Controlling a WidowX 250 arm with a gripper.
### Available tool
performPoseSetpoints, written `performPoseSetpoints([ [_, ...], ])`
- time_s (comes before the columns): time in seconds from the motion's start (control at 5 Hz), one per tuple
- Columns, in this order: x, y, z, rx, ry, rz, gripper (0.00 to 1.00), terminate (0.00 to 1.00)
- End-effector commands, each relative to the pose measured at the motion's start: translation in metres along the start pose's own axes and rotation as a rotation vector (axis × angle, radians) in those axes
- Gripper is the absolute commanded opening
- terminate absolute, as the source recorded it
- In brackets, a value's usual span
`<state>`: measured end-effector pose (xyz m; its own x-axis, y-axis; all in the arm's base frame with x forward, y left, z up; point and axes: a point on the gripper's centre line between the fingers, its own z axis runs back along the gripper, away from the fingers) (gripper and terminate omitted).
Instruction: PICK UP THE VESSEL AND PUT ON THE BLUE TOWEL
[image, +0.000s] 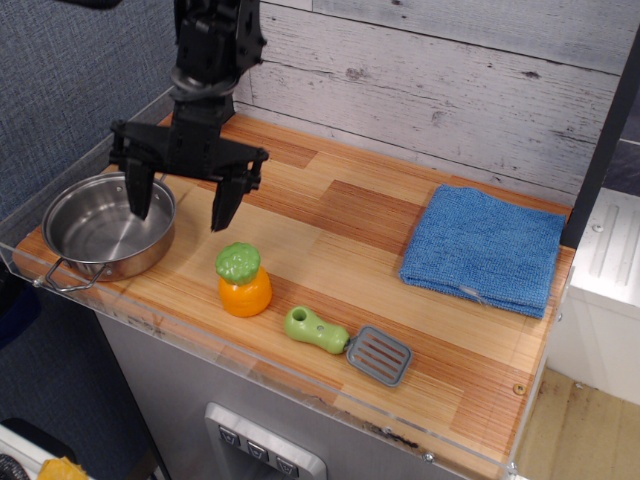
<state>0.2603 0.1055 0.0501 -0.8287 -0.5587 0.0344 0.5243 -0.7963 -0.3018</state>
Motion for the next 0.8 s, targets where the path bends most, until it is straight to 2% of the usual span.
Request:
performPoseSetpoints([
  [0.0,-0.017,-0.020,-0.006,0.063,0.025,0.031,1.00,0.00],
  [0.2,-0.017,-0.025,-0.016,0.115,0.023,0.029,1.00,0.00],
  [0.6,-0.022,-0.022,-0.028,0.181,0.049,-0.006,1.00,0.00],
])
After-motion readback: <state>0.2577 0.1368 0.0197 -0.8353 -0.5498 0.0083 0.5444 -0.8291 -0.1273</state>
